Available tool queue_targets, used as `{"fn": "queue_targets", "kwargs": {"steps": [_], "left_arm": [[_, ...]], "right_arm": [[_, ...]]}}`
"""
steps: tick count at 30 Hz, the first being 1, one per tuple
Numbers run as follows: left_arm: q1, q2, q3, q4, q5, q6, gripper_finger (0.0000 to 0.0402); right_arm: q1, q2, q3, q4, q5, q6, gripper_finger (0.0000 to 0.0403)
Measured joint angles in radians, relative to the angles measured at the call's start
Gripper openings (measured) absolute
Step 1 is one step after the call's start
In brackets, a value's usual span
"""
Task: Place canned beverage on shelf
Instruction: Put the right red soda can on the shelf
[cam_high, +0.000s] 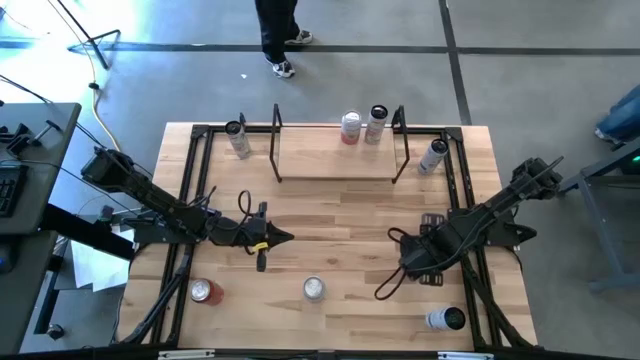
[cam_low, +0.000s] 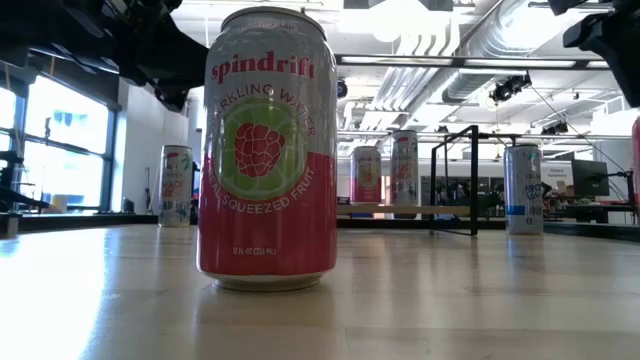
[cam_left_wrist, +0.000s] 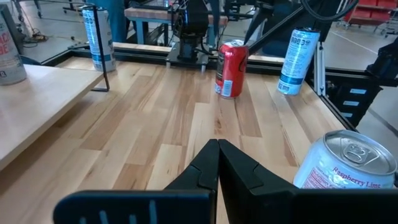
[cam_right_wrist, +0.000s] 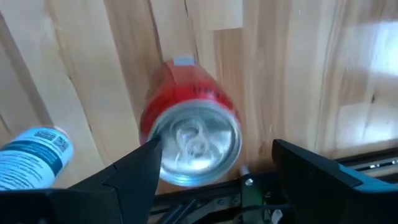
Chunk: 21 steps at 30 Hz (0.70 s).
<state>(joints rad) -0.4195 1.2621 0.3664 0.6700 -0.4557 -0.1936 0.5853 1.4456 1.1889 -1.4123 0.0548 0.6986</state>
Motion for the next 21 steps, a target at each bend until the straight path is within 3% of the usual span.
{"fn": "queue_targets", "kwargs": {"steps": [7, 12, 21], "left_arm": [[-0.030, 0.000, 0.000, -0.001, 0.001, 0.012, 0.0000], [-0.041, 0.000, 0.000, -0.001, 0.000, 0.011, 0.0000], [-0.069, 0.000, 0.000, -0.001, -0.003, 0.011, 0.0000]], "right_arm": [[0.000, 0.000, 0.001, -0.053, -0.087, 0.044, 0.0291], [0.007, 0.000, 0.002, -0.007, -0.089, 0.067, 0.0291], [0.007, -0.001, -0.013, 0.008, 0.009, 0.157, 0.0291]]}}
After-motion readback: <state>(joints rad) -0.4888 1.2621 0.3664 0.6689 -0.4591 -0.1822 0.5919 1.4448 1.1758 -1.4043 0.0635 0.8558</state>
